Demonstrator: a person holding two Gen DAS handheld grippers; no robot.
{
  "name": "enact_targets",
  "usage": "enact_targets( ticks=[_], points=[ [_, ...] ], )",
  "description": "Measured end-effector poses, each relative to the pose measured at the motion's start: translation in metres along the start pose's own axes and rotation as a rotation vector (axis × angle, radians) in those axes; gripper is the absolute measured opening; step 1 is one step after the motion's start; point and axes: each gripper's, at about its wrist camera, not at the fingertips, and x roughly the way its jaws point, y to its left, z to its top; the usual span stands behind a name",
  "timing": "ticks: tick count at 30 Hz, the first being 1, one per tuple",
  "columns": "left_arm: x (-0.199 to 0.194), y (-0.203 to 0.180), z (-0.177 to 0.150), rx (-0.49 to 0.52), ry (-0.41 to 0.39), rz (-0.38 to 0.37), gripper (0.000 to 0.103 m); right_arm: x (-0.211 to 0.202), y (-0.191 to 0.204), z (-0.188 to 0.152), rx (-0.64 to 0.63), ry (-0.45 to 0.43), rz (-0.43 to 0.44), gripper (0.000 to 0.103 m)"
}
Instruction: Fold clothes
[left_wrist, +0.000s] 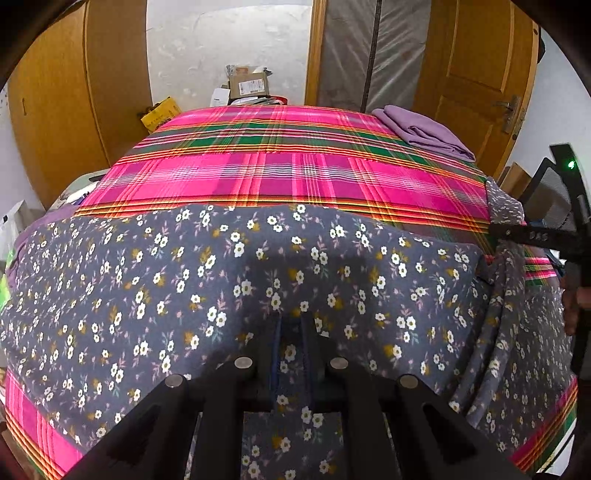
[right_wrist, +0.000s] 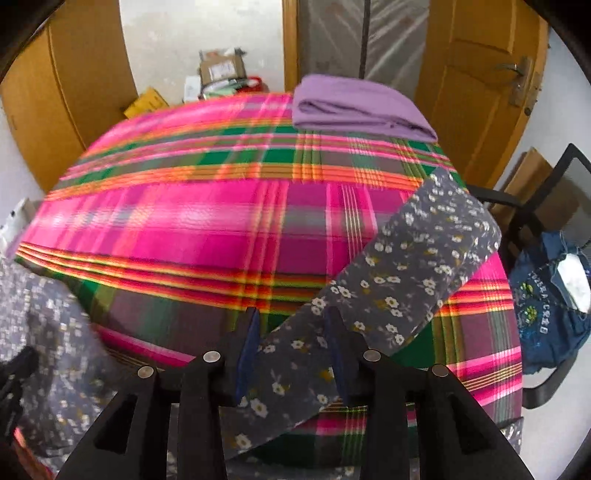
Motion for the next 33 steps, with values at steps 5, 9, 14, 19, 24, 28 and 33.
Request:
enact_targets(
  ticks=[5, 9, 14, 19, 24, 28, 33],
  points=[
    [-0.005, -0.001, -0.001, -0.003, -0.011, -0.015, 0.009, -0.009, -0.009, -0.007, 0.001, -0.035, 0.004, 0.006],
    [-0.015, -0.003, -0.001, 0.001, -0.031, -0.054, 0.009, -0.027, -0.022, -0.015, 0.029, -0.082, 0.031, 0.005],
    [-0.034, -0.01, -0.003, 0.02, -0.076, -0.128, 0.009, -0.061, -0.04, -0.033, 0.092, -0.151, 0.061, 0.004],
    [-0.051, -0.028, -0.008, 0.07, -0.102, -0.264, 0.009, -0.102, -0.059, -0.06, 0.147, -0.216, 0.06, 0.004],
    [-0.056, -0.054, -0.017, 0.145, -0.067, -0.411, 0.01, -0.116, -0.075, -0.089, 0.196, -0.203, 0.043, 0.004],
    [-0.058, -0.074, -0.025, 0.204, -0.039, -0.512, 0.013, -0.116, -0.084, -0.113, 0.22, -0.154, 0.039, 0.003],
    [-0.057, -0.096, -0.032, 0.272, -0.014, -0.568, 0.018, -0.118, -0.087, -0.13, 0.245, -0.14, 0.047, 0.006]
  ],
)
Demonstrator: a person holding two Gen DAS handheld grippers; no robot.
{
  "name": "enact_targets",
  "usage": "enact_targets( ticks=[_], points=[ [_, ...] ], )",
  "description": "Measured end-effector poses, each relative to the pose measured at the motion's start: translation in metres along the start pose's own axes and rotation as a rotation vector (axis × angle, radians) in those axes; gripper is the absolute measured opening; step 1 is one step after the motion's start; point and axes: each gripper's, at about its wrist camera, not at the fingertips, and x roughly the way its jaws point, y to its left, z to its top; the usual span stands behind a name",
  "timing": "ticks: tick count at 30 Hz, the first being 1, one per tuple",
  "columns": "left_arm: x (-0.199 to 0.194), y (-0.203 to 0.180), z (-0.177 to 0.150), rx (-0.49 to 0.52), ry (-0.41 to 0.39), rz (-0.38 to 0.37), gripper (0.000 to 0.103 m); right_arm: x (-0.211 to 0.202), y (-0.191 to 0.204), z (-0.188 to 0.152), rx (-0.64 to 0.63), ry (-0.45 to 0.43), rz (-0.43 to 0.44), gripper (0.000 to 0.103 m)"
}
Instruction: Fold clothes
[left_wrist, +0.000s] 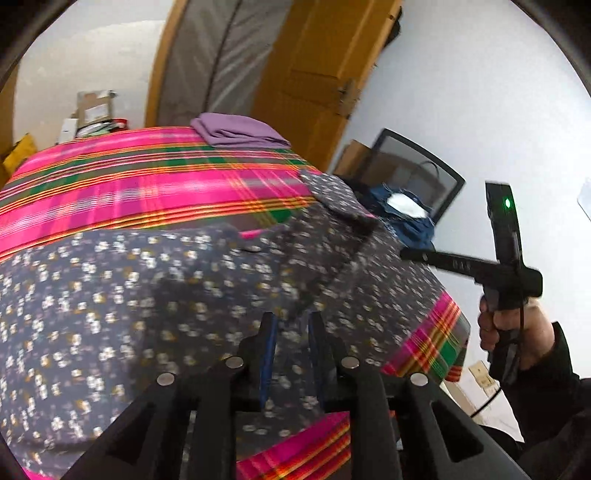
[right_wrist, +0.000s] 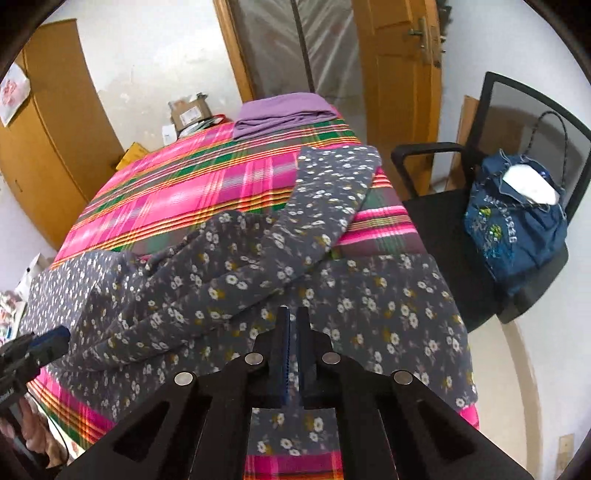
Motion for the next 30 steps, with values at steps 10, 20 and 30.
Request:
enact_targets(
  ticks=[10, 20, 30],
  points=[
    [0.037, -0.019, 0.009, 0.101, 0.081, -0.054, 0.028, 0.04, 0.033, 0.052, -0.183, 0.021, -0.036, 0.038],
    [0.056, -0.027, 0.019, 0.179, 0.106, -0.003, 0.028, 0.066, 0.014, 0.047, -0.169, 0.094, -0.044, 0.008],
    [0.07, -0.042, 0.016, 0.269, 0.159, -0.055, 0.028, 0.032, -0.014, 0.031, -0.06, 0.013, -0.004, 0.003]
  ],
)
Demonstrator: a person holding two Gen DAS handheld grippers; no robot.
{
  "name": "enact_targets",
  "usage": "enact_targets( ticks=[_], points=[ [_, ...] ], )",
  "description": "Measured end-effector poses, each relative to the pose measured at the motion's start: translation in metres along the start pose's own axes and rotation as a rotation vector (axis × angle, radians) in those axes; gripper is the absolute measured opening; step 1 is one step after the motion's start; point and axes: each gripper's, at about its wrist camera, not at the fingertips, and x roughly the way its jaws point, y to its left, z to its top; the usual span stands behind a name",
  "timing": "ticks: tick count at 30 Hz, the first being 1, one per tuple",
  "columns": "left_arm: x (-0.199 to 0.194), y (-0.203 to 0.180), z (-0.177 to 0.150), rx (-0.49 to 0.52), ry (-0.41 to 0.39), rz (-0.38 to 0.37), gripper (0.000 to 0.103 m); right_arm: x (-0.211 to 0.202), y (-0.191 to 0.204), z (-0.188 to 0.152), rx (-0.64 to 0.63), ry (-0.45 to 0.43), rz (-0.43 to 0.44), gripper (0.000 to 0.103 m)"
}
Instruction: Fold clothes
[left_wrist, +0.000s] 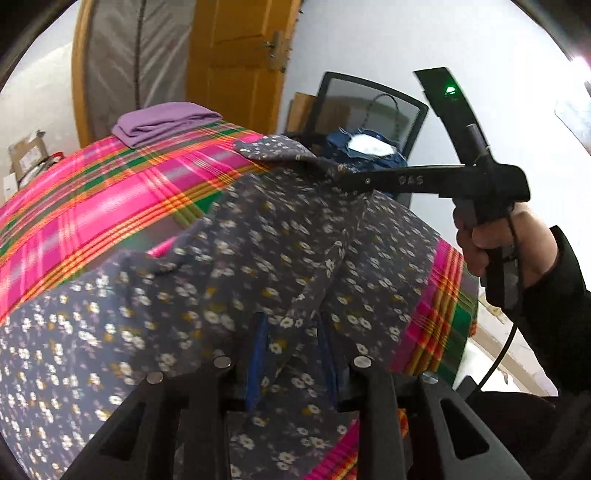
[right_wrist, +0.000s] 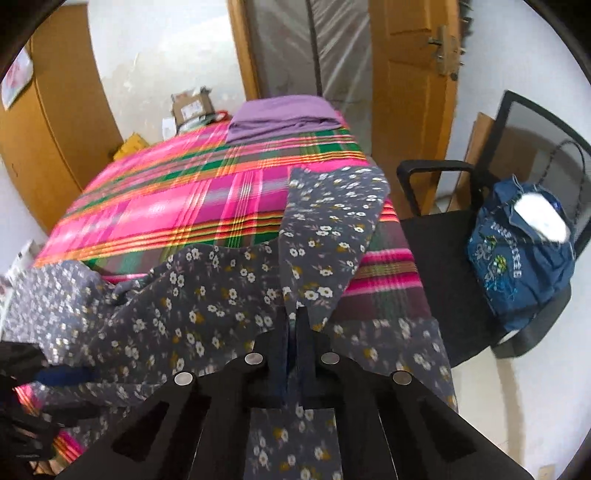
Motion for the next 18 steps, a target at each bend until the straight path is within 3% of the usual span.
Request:
enact_targets(
  ticks=[7, 10, 13, 15, 16, 18],
  points=[
    [0.013, -0.003, -0.007, -0.009, 0.041, -0.012, 0.027, 0.0, -0.021, -0.033, 0.101, 0.036, 0.004, 0.003],
    [0.013, -0.003, -0.009, -0.012, 0.026, 0.003, 0.01, 0.002, -0.021, -0.03, 0.118, 0.033, 0.002, 0.008],
    [0.011, -0.001, -0.009, -0.035, 0.012, 0.002, 0.003, 0.004, -0.017, -0.017, 0.093, 0.024, -0.035, 0.021],
    [0.01, -0.002, -0.008, -0.035, 0.002, 0.011, 0.003, 0.008, -0.016, -0.007, 0.069, 0.022, -0.067, 0.023],
    [0.009, -0.002, -0.007, -0.037, -0.005, 0.017, 0.003, 0.012, -0.017, -0.003, 0.063, 0.029, -0.072, 0.022],
    [0.003, 0.0, -0.004, -0.041, -0.025, 0.025, 0.002, 0.016, -0.019, 0.002, 0.069, 0.035, -0.046, 0.002]
  ],
)
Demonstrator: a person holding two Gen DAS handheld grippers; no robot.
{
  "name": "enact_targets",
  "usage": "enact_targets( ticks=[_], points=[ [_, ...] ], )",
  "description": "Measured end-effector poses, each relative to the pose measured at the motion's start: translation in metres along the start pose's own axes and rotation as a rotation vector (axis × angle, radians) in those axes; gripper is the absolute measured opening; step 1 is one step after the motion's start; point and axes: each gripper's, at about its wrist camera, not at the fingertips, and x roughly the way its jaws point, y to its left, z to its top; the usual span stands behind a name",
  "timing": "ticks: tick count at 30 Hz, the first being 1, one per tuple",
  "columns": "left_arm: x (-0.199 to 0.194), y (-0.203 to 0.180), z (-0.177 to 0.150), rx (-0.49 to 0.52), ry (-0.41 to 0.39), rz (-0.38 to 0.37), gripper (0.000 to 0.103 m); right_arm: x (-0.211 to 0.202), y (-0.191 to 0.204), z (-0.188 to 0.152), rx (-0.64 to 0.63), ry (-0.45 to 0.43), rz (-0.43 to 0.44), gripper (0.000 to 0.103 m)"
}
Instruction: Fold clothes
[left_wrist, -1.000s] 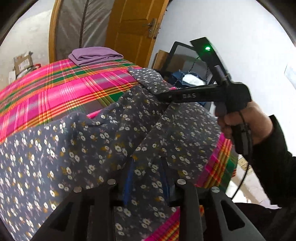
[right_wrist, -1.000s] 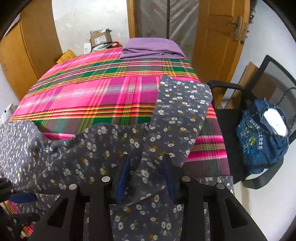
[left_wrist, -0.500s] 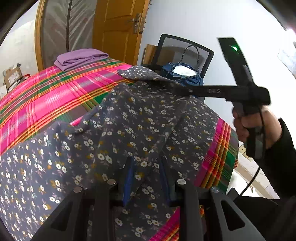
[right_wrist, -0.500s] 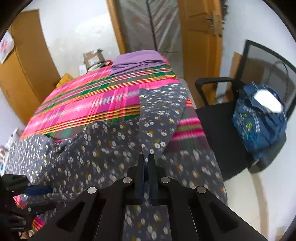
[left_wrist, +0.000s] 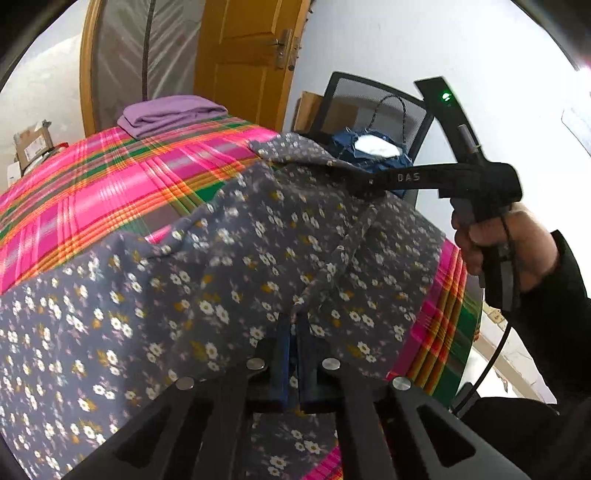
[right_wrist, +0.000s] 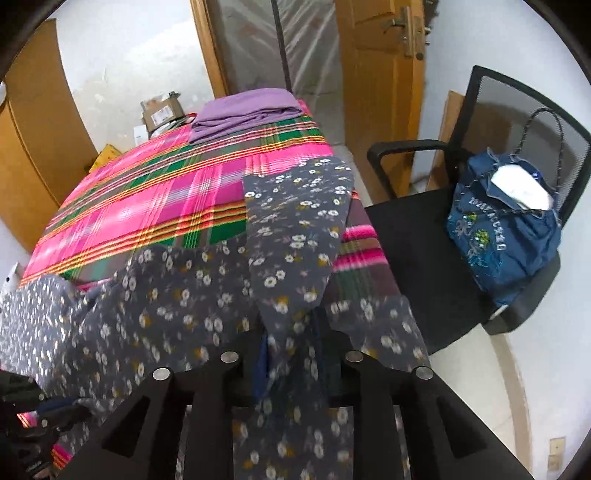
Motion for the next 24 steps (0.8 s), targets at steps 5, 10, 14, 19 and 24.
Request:
enact_targets(
  ticks=[5, 10, 14, 19, 24],
  points=[
    [-0.034, 0.02, 0.021, -0.069, -0.116, 0.014, 0.002, -0.029, -0.004, 0.028, 0.06, -0.12, 0.146, 0.002],
    [-0.081, 0.03, 0.042, -0.112, -0.256, -0.005, 0.002, -0.088, 0.003, 0.049, 0.071, -0.337, 0.264, 0.002],
    [-0.09, 0.017, 0.04, -0.086, -0.263, -0.037, 0.002, -0.11, 0.002, 0.031, 0.063, -0.371, 0.24, 0.002],
    [-0.061, -0.007, 0.012, -0.045, -0.145, -0.109, 0.002, -0.098, -0.022, -0.015, 0.142, -0.273, 0.185, 0.003],
    [-0.021, -0.015, -0.019, -0.059, 0.007, -0.152, 0.002, -0.067, -0.046, -0.067, 0.218, -0.098, 0.126, 0.003]
  ],
)
